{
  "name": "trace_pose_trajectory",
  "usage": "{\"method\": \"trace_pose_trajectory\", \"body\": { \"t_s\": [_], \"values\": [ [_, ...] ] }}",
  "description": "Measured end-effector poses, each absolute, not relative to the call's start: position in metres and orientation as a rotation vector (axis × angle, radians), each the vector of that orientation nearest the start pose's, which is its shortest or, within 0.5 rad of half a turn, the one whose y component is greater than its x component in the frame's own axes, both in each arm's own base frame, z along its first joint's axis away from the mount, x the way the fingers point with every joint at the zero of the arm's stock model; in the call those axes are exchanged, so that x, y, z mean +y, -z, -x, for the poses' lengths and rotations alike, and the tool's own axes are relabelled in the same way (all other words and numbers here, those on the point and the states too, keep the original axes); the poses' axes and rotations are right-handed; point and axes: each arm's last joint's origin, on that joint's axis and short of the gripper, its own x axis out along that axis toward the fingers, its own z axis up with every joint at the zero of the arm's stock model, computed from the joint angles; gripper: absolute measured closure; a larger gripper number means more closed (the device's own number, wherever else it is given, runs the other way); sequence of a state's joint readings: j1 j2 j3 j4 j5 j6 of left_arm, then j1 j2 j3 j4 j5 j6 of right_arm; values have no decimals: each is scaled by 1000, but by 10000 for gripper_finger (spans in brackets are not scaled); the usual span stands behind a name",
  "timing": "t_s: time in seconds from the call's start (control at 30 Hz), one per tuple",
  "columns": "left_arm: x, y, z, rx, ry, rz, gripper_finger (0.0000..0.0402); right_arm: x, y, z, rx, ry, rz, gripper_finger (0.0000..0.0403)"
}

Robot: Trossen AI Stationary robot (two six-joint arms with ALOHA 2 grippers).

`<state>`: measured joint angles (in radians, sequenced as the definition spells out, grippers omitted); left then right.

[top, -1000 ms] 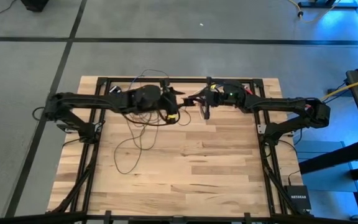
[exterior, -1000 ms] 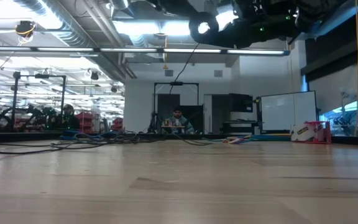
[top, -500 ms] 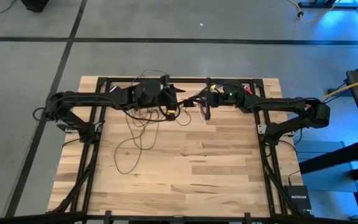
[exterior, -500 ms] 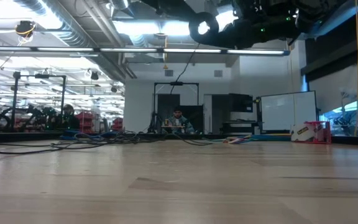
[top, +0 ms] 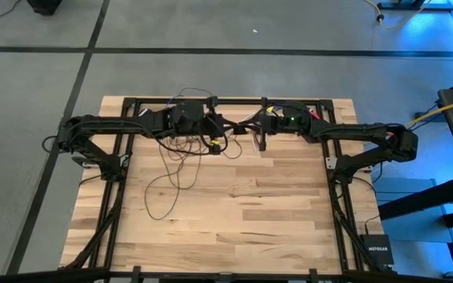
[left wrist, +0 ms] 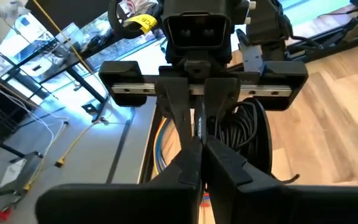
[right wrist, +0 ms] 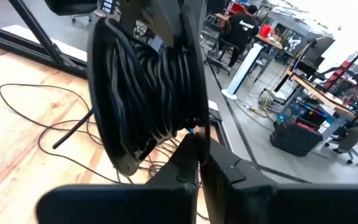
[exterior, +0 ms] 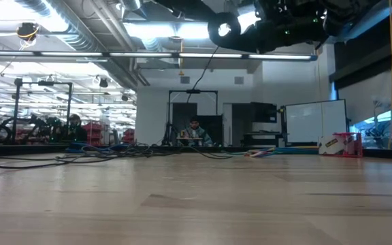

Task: Coiling cords

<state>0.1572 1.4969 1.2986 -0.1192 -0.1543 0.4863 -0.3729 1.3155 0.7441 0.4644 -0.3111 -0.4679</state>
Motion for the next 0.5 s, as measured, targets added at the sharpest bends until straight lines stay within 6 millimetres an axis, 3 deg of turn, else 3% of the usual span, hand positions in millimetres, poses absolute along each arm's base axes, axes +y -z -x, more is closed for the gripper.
{"method": "trace_pose_trajectory", "body": {
  "t_s": [0.1,0.2,0.37,0.5],
  "values": [
    [58,-349,-337,388,-241,-482,397,-96,-270,-269,116,72,407,384],
    [57,-349,-337,406,-301,-490,398,-96,-286,-262,142,148,412,349],
    [50,-353,-334,414,-401,-490,398,-88,-316,-238,254,286,452,280],
    [40,-361,-330,337,-394,-480,399,-79,-318,-217,388,284,415,248]
  ]
}}
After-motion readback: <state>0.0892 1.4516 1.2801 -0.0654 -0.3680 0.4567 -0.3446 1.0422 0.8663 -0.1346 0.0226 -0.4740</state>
